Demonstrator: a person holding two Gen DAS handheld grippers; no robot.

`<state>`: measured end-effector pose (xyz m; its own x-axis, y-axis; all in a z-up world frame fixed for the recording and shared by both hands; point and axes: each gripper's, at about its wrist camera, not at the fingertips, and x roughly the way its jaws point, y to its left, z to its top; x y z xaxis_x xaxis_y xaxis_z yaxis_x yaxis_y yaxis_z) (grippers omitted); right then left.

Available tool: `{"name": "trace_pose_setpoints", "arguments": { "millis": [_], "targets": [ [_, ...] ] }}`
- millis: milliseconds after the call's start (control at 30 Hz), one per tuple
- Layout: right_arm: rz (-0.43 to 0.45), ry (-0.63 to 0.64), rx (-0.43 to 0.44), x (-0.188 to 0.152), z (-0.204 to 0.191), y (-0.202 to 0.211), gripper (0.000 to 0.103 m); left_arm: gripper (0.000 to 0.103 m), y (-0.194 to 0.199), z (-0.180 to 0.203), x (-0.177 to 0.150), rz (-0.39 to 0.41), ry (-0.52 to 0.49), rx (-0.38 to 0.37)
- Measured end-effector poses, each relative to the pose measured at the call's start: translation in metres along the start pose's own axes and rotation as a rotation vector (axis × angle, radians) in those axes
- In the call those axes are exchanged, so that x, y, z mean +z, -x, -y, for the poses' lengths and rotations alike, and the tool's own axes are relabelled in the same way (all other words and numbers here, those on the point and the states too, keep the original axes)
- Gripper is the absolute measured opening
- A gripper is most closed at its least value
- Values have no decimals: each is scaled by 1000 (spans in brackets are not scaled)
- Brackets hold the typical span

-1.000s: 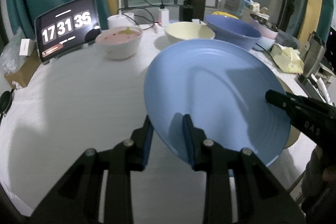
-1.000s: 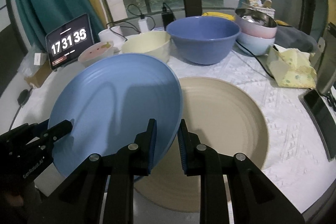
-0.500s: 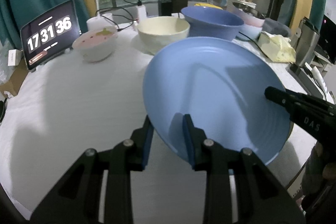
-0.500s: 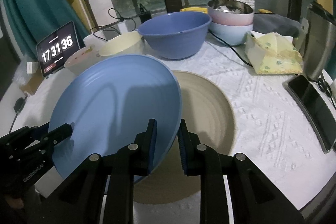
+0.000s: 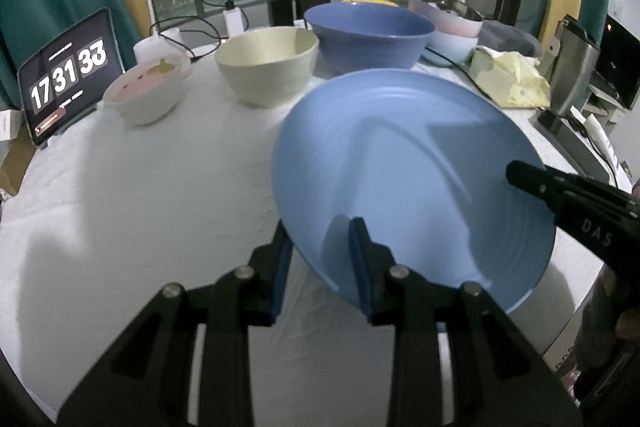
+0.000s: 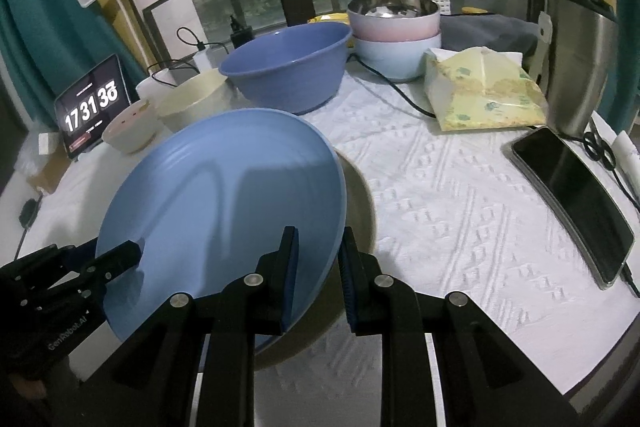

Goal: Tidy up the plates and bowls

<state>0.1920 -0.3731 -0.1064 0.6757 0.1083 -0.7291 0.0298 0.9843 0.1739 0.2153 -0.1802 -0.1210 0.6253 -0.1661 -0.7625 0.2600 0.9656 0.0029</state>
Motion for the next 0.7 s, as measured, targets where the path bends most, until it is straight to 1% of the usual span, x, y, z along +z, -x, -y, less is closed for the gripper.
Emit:
{"name": "trace_pose_setpoints", "arguments": {
  "millis": [467, 567, 667, 700],
  "targets": [
    [3, 7, -12, 2, 3, 0, 22, 34, -14, 2, 1, -53, 12, -2],
    [4, 11, -19, 2, 3, 0, 22, 35, -12, 2, 0, -44, 4, -3],
    [2, 4, -28, 3, 3, 1, 23, 41, -9, 3, 0, -38, -6, -6],
    [3, 4, -35, 3, 3, 1, 24, 47, -9, 1, -1, -38, -1, -10]
  ]
}}
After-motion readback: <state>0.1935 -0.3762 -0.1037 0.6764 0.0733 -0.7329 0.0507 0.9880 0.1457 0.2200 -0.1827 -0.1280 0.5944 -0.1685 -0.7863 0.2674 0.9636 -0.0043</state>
